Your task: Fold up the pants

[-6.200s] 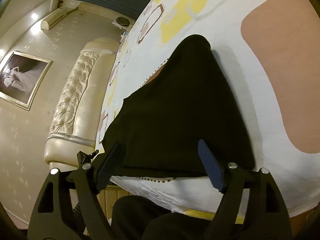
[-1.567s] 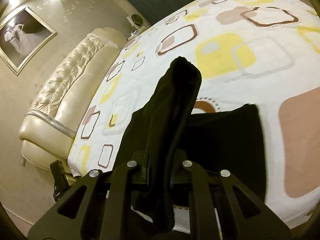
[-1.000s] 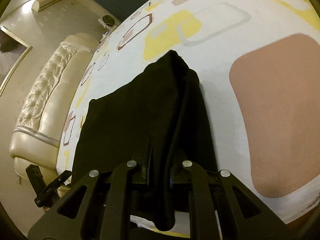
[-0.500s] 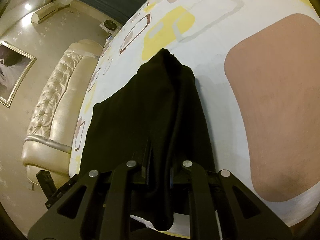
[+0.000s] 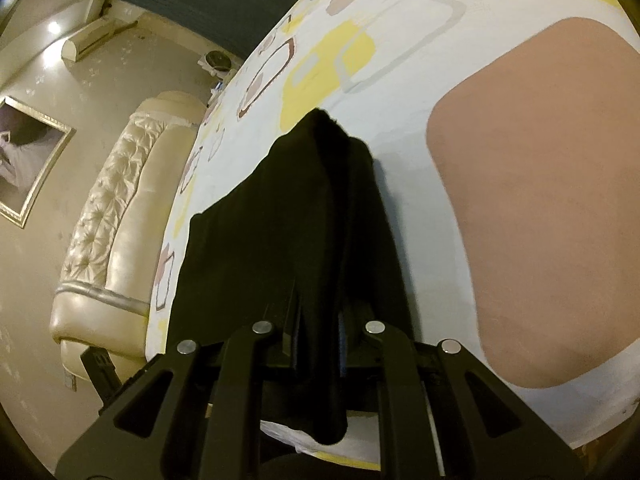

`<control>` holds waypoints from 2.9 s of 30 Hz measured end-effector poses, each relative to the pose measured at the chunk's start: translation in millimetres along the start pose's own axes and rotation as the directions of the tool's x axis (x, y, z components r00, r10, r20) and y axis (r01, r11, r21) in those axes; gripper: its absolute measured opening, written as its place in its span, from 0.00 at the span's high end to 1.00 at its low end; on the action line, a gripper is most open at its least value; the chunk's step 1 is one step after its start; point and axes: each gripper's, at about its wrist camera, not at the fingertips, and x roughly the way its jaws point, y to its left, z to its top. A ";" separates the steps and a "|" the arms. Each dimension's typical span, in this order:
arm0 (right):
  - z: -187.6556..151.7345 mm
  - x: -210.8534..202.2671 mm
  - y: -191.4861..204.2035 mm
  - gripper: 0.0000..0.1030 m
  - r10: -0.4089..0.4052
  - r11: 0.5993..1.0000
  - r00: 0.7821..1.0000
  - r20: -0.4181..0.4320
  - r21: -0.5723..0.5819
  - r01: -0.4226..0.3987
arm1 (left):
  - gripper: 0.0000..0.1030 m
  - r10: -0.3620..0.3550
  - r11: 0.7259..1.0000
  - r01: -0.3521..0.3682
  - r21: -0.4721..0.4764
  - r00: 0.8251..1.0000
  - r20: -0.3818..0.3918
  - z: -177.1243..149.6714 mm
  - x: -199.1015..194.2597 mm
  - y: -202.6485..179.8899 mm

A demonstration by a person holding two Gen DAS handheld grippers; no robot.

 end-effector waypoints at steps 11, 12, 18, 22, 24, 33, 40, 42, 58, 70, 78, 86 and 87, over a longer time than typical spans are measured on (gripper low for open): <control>-5.6 -46.5 -30.2 0.77 -0.101 0.994 0.993 0.055 0.054 0.098 | 0.16 -0.047 0.999 0.047 0.026 0.999 -0.026 -4.0 6.3 -11.1; -6.2 -54.1 -34.6 0.74 -0.097 0.993 0.993 0.067 0.069 0.093 | 0.16 -0.054 0.998 0.055 0.030 0.998 -0.028 -4.1 7.0 -12.3; -3.2 -84.6 -46.4 0.34 -0.016 0.988 0.990 0.142 0.157 -0.007 | 0.16 -0.147 0.989 0.147 0.003 0.987 -0.064 -3.1 15.0 -16.8; -5.4 -69.7 -42.1 0.28 0.061 0.985 0.992 0.113 0.156 -0.079 | 0.16 -0.230 0.973 0.230 -0.019 0.968 -0.100 -0.3 26.0 -23.8; -7.0 -56.4 -36.2 0.28 0.064 0.986 0.995 0.080 0.149 -0.076 | 0.16 -0.274 0.962 0.271 -0.040 0.955 -0.110 1.1 31.0 -25.2; -15.7 -6.7 -19.5 0.27 0.079 0.994 0.996 -0.032 0.083 -0.076 | 0.16 -0.470 0.879 0.443 -0.175 0.865 -0.174 4.4 67.2 -29.4; -20.4 4.8 -1.0 0.47 -0.014 0.999 0.998 -0.067 -0.042 0.011 | 0.29 -0.453 0.891 0.433 -0.136 0.870 -0.197 8.8 74.4 -41.8; -21.3 5.0 -2.3 0.51 -0.013 0.999 0.998 -0.061 -0.035 0.010 | 0.46 -0.450 0.893 0.434 -0.120 0.867 -0.215 8.6 74.6 -46.8; -27.1 5.4 8.6 0.56 -0.025 0.999 0.999 -0.025 -0.029 0.025 | 0.60 -0.282 0.955 0.292 0.048 0.946 -0.160 10.0 52.4 -63.6; -30.5 17.7 16.2 0.56 -0.006 0.999 0.998 -0.055 -0.045 0.003 | 0.61 -0.236 0.969 0.244 0.046 0.962 -0.135 11.4 38.3 -51.3; -35.4 31.7 29.7 0.56 0.016 0.998 0.996 -0.087 -0.066 -0.022 | 0.61 -0.208 0.977 0.212 0.022 0.971 -0.120 8.5 25.3 -34.6; -37.2 35.6 22.7 0.56 0.039 0.998 0.994 -0.100 -0.047 -0.044 | 0.61 -0.203 0.979 0.205 0.008 0.973 -0.113 2.8 32.3 -34.2; -37.3 35.6 21.6 0.56 0.042 0.998 0.994 -0.102 -0.045 -0.047 | 0.60 -0.202 0.979 0.205 0.011 0.973 -0.112 2.5 32.7 -34.5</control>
